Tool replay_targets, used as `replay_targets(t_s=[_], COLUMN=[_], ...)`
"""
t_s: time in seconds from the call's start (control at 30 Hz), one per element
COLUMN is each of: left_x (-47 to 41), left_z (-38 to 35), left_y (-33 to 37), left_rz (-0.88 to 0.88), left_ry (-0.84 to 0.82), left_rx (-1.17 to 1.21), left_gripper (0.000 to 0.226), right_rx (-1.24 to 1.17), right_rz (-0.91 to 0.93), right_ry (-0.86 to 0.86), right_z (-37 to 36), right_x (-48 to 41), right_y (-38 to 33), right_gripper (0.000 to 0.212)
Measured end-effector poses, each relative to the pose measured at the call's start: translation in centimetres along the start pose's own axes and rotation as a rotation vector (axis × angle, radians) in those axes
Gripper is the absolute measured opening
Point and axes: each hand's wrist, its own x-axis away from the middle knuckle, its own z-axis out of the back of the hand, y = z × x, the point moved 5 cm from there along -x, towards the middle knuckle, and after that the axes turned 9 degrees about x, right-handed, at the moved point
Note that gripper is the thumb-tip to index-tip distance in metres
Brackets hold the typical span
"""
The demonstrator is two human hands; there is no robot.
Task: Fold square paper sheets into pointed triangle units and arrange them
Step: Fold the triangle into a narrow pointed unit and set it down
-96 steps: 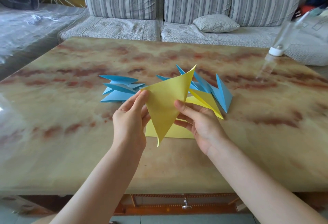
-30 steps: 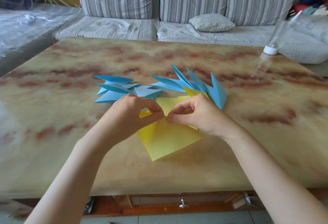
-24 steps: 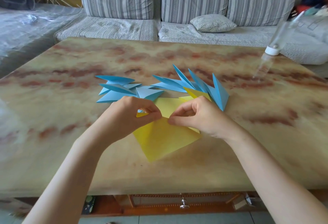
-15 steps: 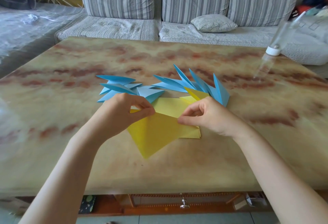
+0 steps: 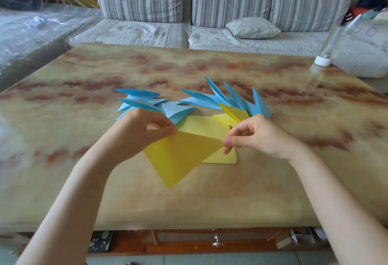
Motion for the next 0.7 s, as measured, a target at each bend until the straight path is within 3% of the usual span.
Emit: replay_targets(t_s=[0.13, 0.23, 0.4, 0.57, 0.7], left_x=[0.1, 0.1, -0.1, -0.1, -0.2], left_z=[2.0, 1.0, -1.3, -3.3, -3.8], left_y=[-1.4, -0.8, -0.1, 1.2, 1.6], left_rz=[0.040, 0.037, 0.035, -0.022, -0.045], left_ry=[0.102, 0.048, -0.017, -0.031, -0.031], left_rx=[-0.027, 0.040, 0.088, 0.095, 0.069], left_gripper=[0.019, 0.015, 0.007, 0.015, 0.011], right_rx=[0.021, -0.025, -0.030, 0.031, 0.112], right_rz=[-0.030, -0.002, 0.110, 0.186, 0.139], right_ry=[0.085, 0.206, 0.234, 0.200, 0.206], right_z=[1.4, 2.0, 0.0, -2.6, -2.6], right_x=[0.6, 0.5, -0.6, -1.0, -1.3], right_y=[1.4, 1.2, -1.2, -3.1, -3.0], right_gripper=[0.014, 0.014, 0.027, 0.010, 0.006])
